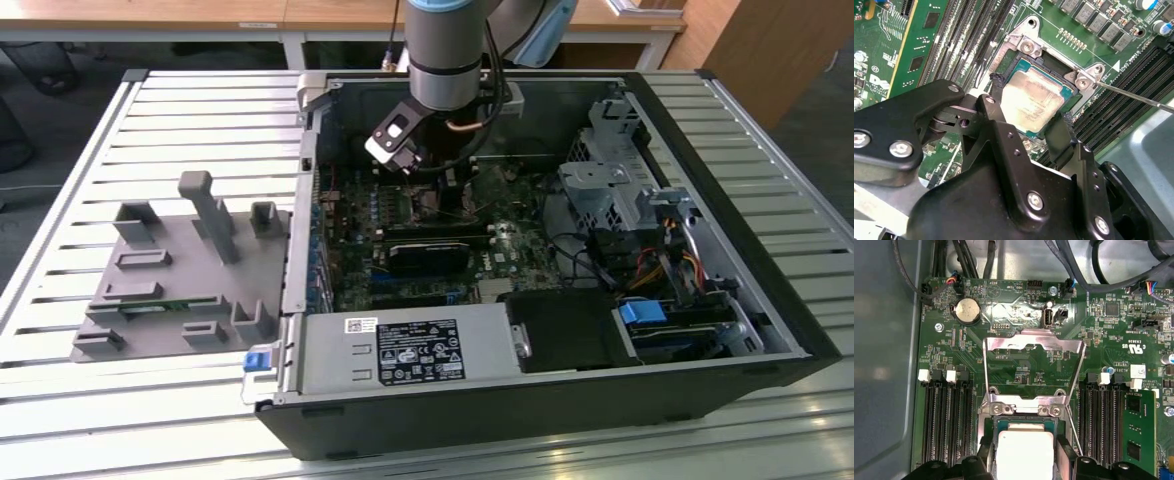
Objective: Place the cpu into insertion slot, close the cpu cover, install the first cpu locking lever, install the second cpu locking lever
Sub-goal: 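Place the cpu into insertion slot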
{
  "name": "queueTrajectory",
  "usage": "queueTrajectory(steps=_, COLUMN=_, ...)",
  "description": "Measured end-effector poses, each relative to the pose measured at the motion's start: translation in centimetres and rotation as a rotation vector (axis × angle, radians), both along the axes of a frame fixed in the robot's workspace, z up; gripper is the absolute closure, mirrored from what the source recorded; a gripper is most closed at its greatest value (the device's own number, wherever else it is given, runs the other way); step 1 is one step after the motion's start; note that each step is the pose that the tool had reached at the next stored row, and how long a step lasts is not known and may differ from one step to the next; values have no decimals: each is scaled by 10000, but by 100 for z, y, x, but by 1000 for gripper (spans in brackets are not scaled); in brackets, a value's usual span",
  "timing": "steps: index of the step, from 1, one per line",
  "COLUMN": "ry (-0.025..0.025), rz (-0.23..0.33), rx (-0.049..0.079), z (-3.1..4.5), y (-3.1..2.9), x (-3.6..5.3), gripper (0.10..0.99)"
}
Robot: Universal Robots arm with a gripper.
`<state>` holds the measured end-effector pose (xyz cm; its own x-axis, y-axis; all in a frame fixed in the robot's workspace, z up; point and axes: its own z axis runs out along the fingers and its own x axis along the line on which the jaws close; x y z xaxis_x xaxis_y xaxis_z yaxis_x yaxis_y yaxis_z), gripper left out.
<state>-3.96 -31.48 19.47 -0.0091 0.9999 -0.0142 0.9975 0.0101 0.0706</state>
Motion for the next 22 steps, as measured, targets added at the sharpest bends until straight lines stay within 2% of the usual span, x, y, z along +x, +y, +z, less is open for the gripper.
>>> queueTrajectory(steps=7, ry=16, rz=1, rx=-1, z=82, y=0, x=2, gripper=490)
queueTrajectory(steps=8, ry=23, rz=1, rx=0, z=91, y=0, x=4, gripper=553)
queueTrajectory(steps=9, ry=32, rz=0, rx=0, z=98, y=0, x=6, gripper=553)
queueTrajectory(steps=11, ry=52, rz=0, rx=-1, z=112, y=0, x=9, gripper=671)
queueTrajectory(steps=12, ry=59, rz=0, rx=-1, z=117, y=0, x=10, gripper=671)
queueTrajectory(steps=14, ry=68, rz=-1, rx=0, z=124, y=0, x=11, gripper=788)
queueTrajectory(steps=15, ry=70, rz=0, rx=0, z=127, y=0, x=11, gripper=788)
queueTrajectory(steps=16, ry=69, rz=0, rx=2, z=128, y=1, x=11, gripper=847)
queueTrajectory(steps=17, ry=70, rz=0, rx=1, z=130, y=0, x=11, gripper=847)
queueTrajectory(steps=19, ry=71, rz=0, rx=0, z=133, y=0, x=11, gripper=965)
queueTrajectory(steps=22, ry=73, rz=-1, rx=-2, z=139, y=0, x=11, gripper=980)
